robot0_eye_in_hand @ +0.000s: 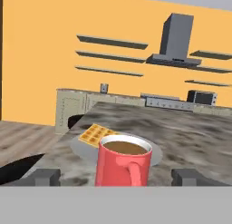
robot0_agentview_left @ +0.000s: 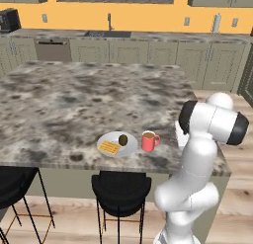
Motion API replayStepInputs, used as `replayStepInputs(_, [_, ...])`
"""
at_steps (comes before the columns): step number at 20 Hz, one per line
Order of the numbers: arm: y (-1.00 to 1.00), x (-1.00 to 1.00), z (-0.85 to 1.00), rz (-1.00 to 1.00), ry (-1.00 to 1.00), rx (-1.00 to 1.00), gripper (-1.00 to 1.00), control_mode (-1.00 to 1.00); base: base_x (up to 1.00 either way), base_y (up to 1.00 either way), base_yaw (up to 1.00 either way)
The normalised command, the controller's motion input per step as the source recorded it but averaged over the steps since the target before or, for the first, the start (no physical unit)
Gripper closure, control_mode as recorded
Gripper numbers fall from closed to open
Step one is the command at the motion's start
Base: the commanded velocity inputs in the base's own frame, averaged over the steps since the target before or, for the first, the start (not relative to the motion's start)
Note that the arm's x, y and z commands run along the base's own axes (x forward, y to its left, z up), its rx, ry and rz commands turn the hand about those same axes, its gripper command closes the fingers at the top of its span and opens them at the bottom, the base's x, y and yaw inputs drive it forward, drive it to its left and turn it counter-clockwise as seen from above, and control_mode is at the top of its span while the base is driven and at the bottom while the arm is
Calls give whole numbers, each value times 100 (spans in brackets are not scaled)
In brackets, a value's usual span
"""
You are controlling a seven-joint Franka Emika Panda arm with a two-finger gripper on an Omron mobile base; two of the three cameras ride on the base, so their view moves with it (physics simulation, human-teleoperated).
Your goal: Pick up the brewed coffee from the coffee machine and place it next to the breakfast plate on the dining counter.
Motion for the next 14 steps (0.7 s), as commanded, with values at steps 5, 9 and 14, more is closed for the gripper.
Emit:
replayStepInputs(5, [0,-89,100,0,-5,0,-100,-100,0,0,0])
replayStepInputs(9, [0,-95,100,0,-8,0,-100,-100,0,0,0])
replayStepInputs(14, [0,-96,100,-2,-9,0,-100,-100,0,0,0])
